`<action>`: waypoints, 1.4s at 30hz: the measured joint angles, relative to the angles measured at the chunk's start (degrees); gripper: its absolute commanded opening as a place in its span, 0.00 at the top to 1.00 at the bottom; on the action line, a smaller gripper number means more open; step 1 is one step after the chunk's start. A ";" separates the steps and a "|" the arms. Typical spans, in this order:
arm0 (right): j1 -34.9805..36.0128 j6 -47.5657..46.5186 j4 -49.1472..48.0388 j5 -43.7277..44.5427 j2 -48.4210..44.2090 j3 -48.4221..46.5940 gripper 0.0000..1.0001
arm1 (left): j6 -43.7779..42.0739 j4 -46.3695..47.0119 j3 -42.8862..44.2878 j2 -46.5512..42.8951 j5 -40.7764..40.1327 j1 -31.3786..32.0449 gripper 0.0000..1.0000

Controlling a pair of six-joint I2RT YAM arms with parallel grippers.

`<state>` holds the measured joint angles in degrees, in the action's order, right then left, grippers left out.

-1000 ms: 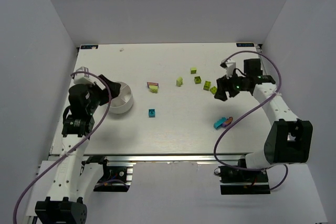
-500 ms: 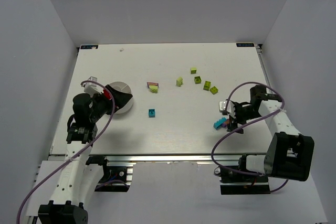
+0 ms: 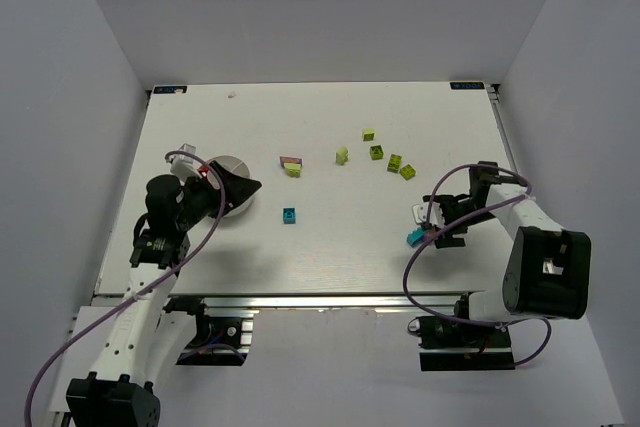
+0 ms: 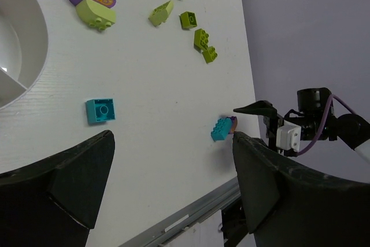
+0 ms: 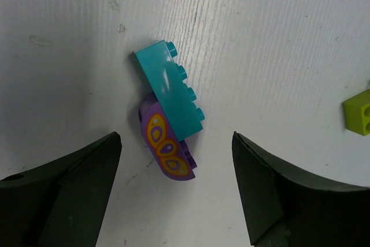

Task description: Sort the legos into containers by color

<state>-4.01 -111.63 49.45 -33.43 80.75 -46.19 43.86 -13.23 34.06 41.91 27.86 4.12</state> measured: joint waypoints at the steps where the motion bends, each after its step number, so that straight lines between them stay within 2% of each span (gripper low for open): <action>1: 0.42 0.02 -0.74 0.46 0.00 0.24 0.20 | 0.13 0.04 0.00 0.04 -0.13 0.44 0.09; 10: 2.19 3.26 -7.96 4.90 2.05 2.12 0.31 | 0.96 1.75 0.02 2.01 -2.10 4.17 0.09; 15: 2.27 4.96 -10.10 6.43 3.69 2.12 0.39 | 1.25 2.25 0.31 4.42 -5.05 9.35 0.09; 21: 2.84 5.90 -11.02 7.37 4.15 2.14 0.66 | 2.08 4.31 0.42 7.28 -8.11 14.64 0.09; 30: 3.45 5.05 -10.38 7.17 4.02 2.14 0.85 | 2.69 5.97 0.61 8.70 -10.19 17.46 0.09; 35: 5.16 4.83 -6.62 5.84 2.60 2.12 0.90 | 3.04 6.99 0.61 9.60 -10.60 19.80 0.09; 42: 16.24 11.43 -2.34 0.44 -6.27 -1.36 0.94 | 3.76 10.58 0.81 13.73 -11.02 26.21 0.13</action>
<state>12.23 -100.20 47.11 -32.99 74.48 -47.55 47.62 -2.66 34.87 55.64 16.84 30.33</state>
